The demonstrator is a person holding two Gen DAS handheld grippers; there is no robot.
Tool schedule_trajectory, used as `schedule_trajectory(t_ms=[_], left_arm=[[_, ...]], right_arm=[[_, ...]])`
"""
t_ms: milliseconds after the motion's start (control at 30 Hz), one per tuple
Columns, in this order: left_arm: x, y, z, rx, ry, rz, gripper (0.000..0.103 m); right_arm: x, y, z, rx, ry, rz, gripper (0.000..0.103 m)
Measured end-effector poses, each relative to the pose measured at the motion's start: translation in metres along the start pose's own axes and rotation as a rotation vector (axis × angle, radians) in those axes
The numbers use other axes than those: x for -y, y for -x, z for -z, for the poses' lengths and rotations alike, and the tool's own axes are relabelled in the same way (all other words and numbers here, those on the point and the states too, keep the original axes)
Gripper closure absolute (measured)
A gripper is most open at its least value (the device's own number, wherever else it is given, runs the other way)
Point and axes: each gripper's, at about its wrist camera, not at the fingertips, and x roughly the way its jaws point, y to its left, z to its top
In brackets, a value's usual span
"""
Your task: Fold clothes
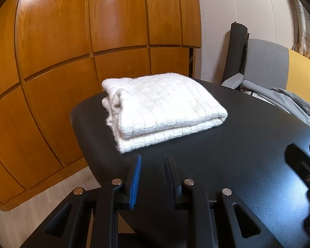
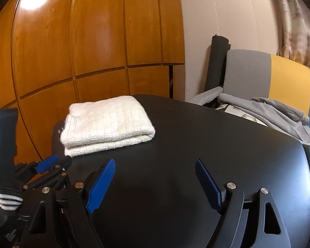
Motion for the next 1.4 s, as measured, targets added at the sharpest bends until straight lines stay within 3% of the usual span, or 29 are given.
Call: schedule_trajectory(t_ms=[367, 600, 1000, 1400], left_arm=[[0.017, 0.000, 0.002, -0.072, -0.047, 0.047, 0.079], [0.059, 0.020, 0.010, -0.105, -0.079, 0.149, 0.079], [0.121, 0.106, 0.003, -0.026, -0.175, 0.329, 0.079], [0.149, 0.155, 0.002, 0.040, -0.251, 0.371, 0.079]], right_arm=[[0.030, 0.064, -0.013, 0.051, -0.048, 0.054, 0.019], [0.057, 0.103, -0.012, 0.071, -0.078, 0.135, 0.017], [0.103, 0.163, 0.003, 0.051, -0.137, 0.366, 0.016], [0.129, 0.189, 0.006, 0.048, -0.208, 0.491, 0.015]])
